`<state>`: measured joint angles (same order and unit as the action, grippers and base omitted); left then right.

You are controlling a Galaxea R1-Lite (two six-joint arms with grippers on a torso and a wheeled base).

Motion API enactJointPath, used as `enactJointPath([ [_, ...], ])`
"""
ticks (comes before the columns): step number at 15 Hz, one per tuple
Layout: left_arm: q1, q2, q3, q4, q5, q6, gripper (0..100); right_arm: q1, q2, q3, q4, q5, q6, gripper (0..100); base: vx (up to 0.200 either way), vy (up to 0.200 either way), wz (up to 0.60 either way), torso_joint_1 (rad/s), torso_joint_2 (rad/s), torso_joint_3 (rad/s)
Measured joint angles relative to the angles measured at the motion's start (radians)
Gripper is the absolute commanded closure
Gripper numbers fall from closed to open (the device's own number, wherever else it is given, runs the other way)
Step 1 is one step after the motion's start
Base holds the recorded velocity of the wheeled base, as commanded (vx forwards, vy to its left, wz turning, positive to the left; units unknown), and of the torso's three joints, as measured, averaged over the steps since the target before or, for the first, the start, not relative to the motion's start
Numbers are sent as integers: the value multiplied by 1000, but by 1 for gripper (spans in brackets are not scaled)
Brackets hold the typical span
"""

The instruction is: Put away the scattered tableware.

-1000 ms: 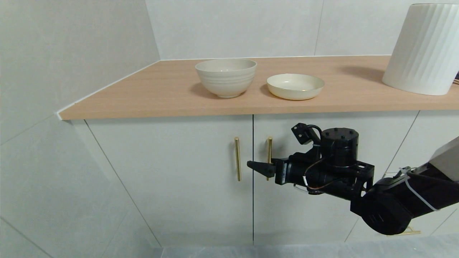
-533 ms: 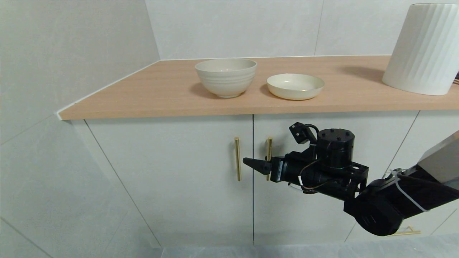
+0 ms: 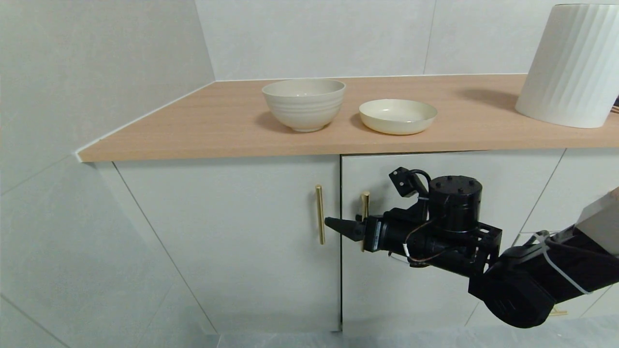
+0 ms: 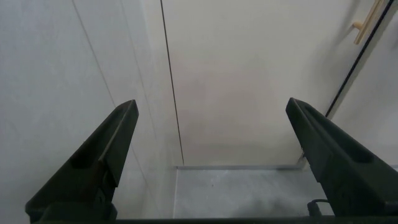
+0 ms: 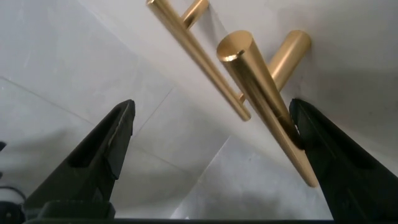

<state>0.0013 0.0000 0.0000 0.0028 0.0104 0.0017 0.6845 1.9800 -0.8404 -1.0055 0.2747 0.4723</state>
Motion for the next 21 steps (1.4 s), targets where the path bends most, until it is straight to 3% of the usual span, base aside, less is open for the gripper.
enactJointPath([
  [2, 0, 0, 0, 0, 0, 0, 0, 4, -24, 25, 3, 22, 0, 0, 0, 0, 0, 0, 0, 0],
  [6, 0, 0, 0, 0, 0, -1, 0, 6, -119, 135, 12, 177, -1, 0, 0, 0, 0, 0, 0, 0],
  [13, 0, 0, 0, 0, 0, -1, 0, 35, -308, 348, 2, 308, -7, 0, 0, 0, 0, 0, 0, 0],
  [19, 0, 0, 0, 0, -3, 21, 0, 52, -358, 394, 7, 325, -9, 0, 0, 0, 0, 0, 0, 0],
  [21, 0, 0, -2, 1, -22, 50, 0, 52, -362, 396, 6, 328, -8, 0, 0, 0, 0, 0, 0, 0],
])
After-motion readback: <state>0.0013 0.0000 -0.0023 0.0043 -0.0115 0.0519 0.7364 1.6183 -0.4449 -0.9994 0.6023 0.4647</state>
